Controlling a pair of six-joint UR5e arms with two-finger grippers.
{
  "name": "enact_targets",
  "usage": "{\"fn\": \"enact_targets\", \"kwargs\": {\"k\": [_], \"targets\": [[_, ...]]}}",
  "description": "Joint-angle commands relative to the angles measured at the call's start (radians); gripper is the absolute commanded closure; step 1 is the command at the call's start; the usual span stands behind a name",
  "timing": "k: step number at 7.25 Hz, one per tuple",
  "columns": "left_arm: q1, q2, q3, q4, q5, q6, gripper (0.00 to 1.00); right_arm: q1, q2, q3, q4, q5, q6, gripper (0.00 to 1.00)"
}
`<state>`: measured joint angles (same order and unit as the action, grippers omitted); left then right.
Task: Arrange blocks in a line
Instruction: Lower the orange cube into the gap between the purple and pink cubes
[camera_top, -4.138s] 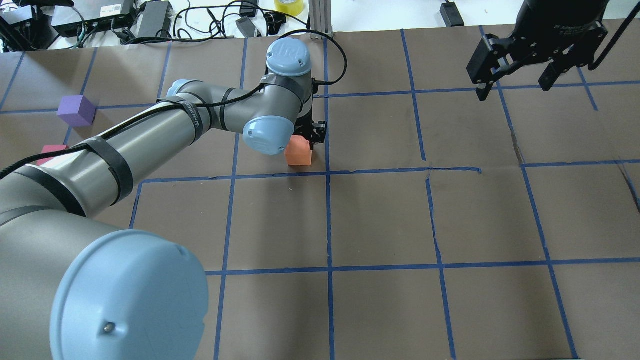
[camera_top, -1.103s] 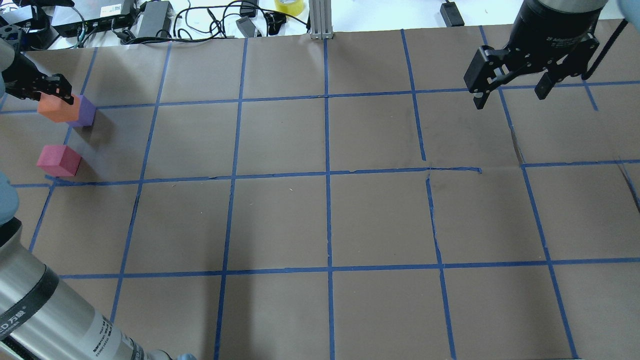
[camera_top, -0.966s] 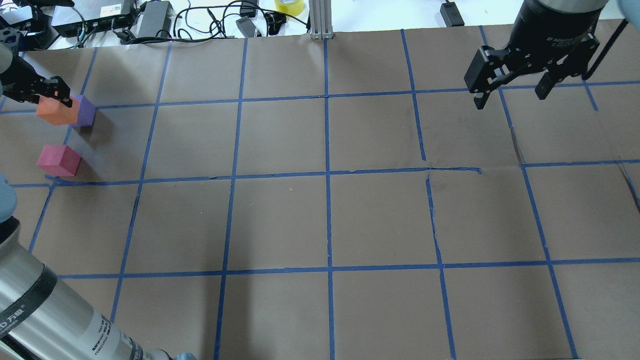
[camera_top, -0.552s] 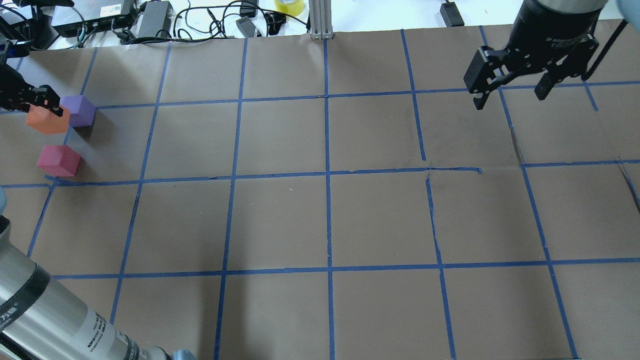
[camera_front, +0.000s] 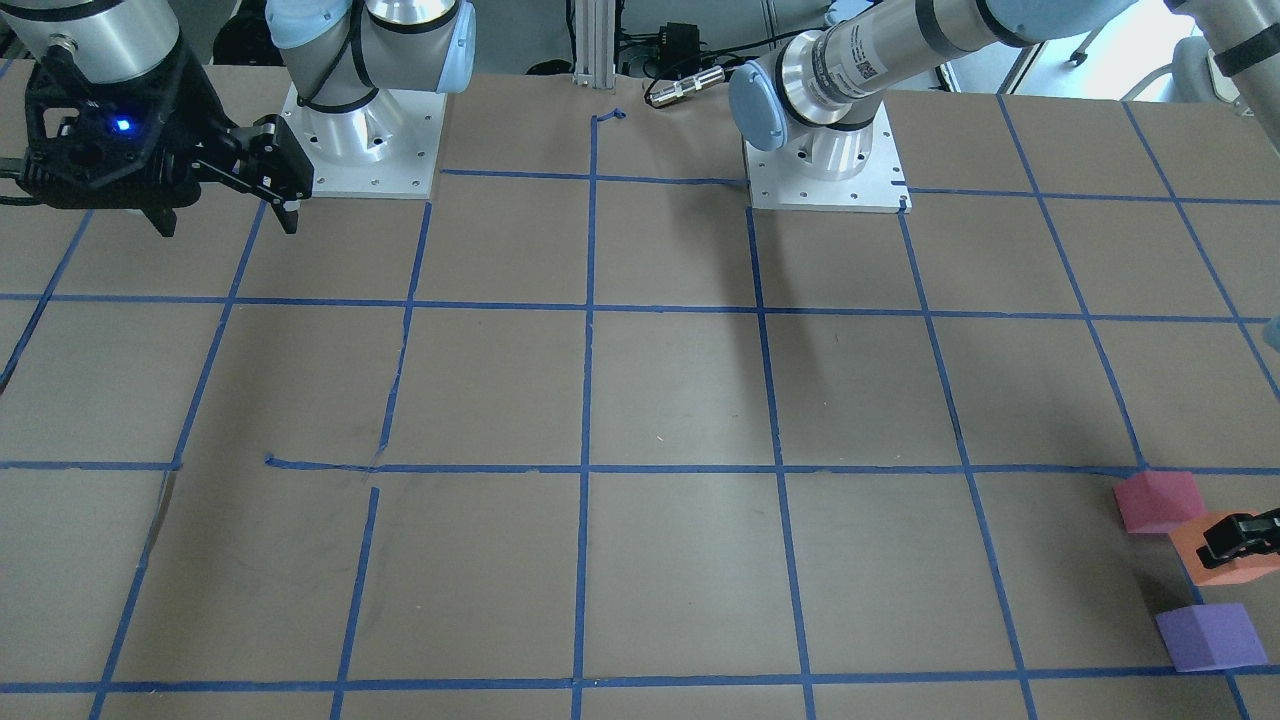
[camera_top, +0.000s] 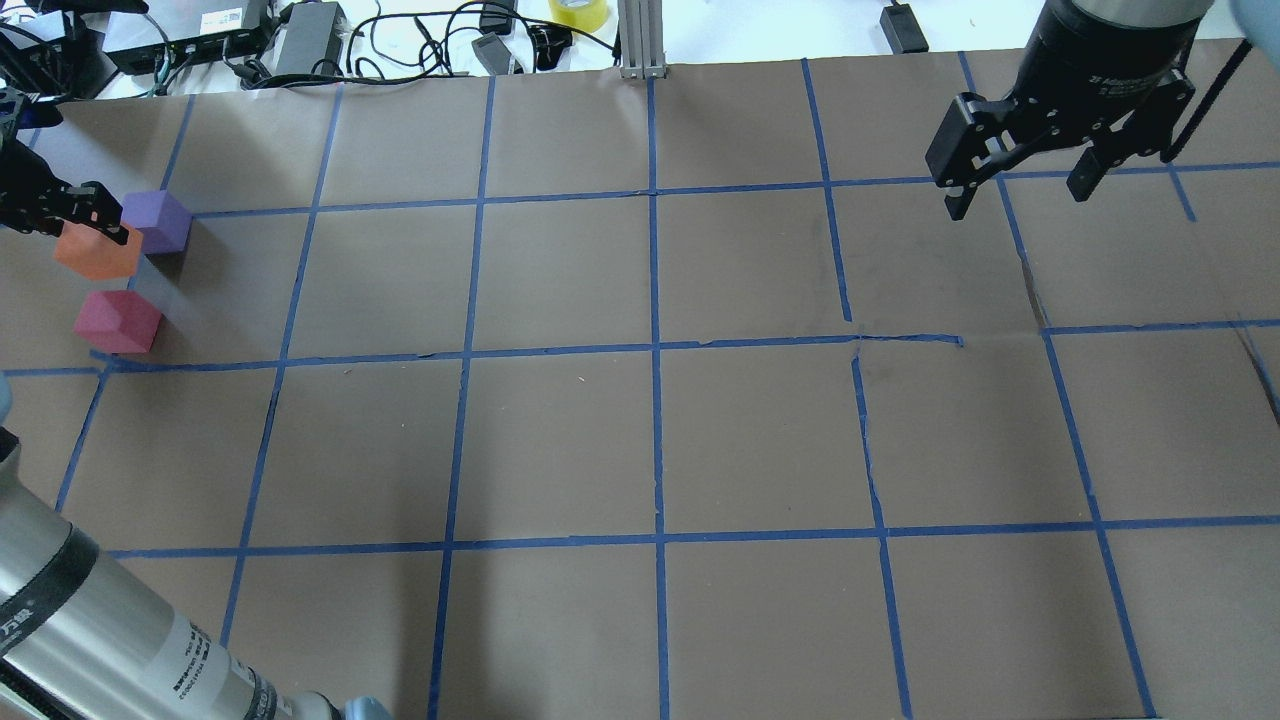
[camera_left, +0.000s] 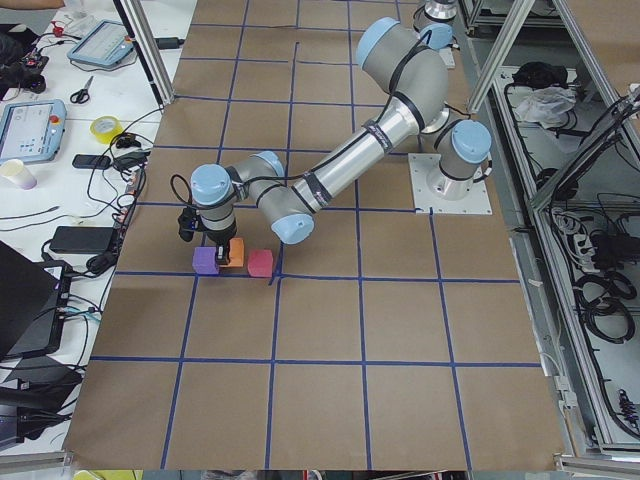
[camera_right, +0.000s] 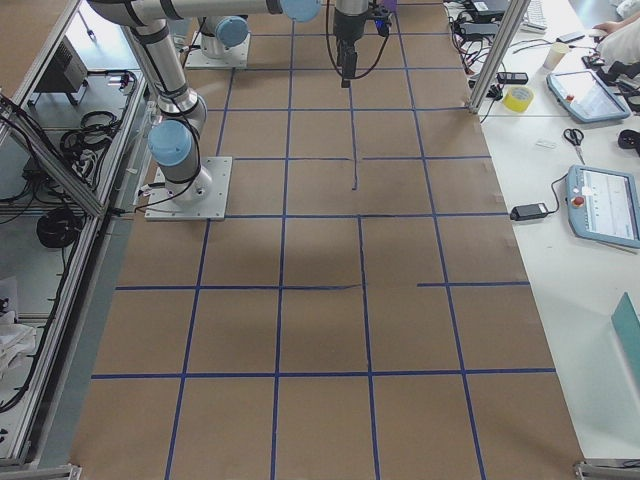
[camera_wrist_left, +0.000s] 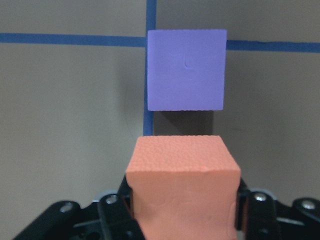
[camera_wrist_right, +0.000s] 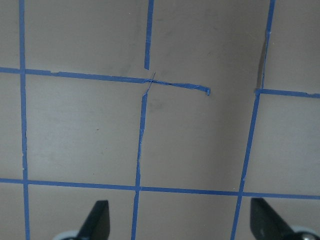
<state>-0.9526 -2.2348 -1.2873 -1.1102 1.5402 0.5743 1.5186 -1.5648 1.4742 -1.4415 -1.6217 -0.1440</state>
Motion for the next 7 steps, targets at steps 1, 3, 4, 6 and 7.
{"fn": "enact_targets", "kwargs": {"k": [1,3,4,6,7], "targets": [[0.0,-0.017,-0.001,0.001,0.001,0.004,1.0,0.0,0.003,0.0,-0.002,-0.001,0.001,0.0],[0.0,-0.037,0.005,0.009,0.001,0.001,1.0,-0.001,-0.004,-0.003,-0.002,-0.003,-0.006,0.0],[0.0,-0.051,0.005,0.012,0.001,-0.001,1.0,0.0,-0.003,-0.002,-0.002,0.0,0.0,0.0],[0.0,-0.072,0.003,0.015,0.001,-0.002,1.0,0.0,0.0,0.0,0.0,0.003,0.0,0.0],[0.0,-0.081,0.002,0.026,0.003,-0.002,1.0,0.0,-0.001,-0.002,0.0,0.006,0.001,0.0]]}}
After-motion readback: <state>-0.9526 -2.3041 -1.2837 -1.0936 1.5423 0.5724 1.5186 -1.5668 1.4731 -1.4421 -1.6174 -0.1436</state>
